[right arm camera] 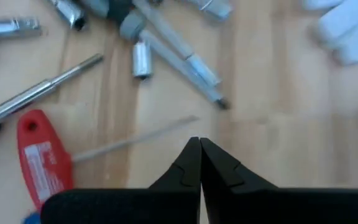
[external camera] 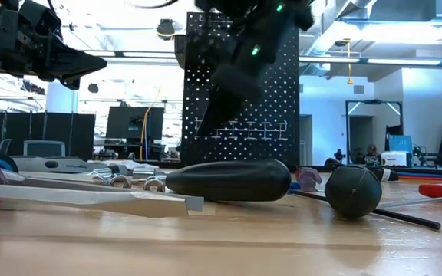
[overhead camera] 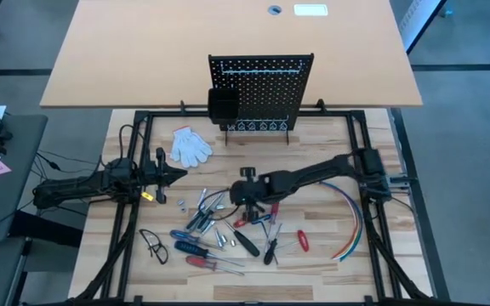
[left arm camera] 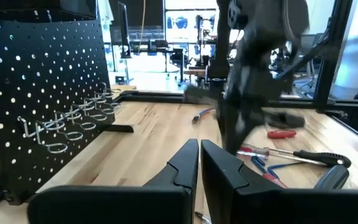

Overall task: Hang tools onto peg board
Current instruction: Hang the red allen wrench on the pegboard

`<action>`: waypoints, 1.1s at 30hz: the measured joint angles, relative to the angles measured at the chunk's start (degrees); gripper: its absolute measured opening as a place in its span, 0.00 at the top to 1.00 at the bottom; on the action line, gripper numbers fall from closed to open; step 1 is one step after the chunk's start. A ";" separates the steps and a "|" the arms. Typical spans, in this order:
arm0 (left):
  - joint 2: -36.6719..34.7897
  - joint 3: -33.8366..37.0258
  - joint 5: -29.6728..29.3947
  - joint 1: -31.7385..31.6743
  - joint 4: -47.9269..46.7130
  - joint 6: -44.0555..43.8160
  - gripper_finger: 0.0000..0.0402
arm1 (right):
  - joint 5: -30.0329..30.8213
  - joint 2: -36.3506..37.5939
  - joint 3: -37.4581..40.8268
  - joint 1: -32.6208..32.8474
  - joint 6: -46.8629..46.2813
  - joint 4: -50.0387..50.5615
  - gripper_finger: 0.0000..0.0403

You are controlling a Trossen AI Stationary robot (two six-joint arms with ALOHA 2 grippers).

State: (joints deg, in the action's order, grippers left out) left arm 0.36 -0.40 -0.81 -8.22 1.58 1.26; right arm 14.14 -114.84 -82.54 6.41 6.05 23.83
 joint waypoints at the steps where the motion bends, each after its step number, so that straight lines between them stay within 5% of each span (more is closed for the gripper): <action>1: 0.00 0.00 0.01 0.01 -0.01 0.00 0.96 | -1.98 1.10 0.85 0.05 0.18 -0.10 0.96; 7: 0.00 0.00 0.01 0.01 0.00 0.00 0.96 | -15.42 4.44 5.94 0.94 2.36 -1.75 0.76; 16: 0.00 0.00 0.01 -0.01 0.00 0.00 0.96 | -17.57 0.77 3.49 0.91 31.38 1.50 0.46; 23: 0.00 0.00 -0.01 0.00 0.00 0.00 0.96 | -17.29 -2.23 -2.27 -0.55 50.65 3.88 0.47; 33: 0.20 0.00 -0.04 0.01 0.04 0.00 0.96 | -20.09 -10.30 -8.86 -1.35 57.17 9.33 0.58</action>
State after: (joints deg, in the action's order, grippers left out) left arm 0.56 -0.40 -0.85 -8.21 1.62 1.26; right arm -5.96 -125.13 -91.40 5.06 63.22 33.17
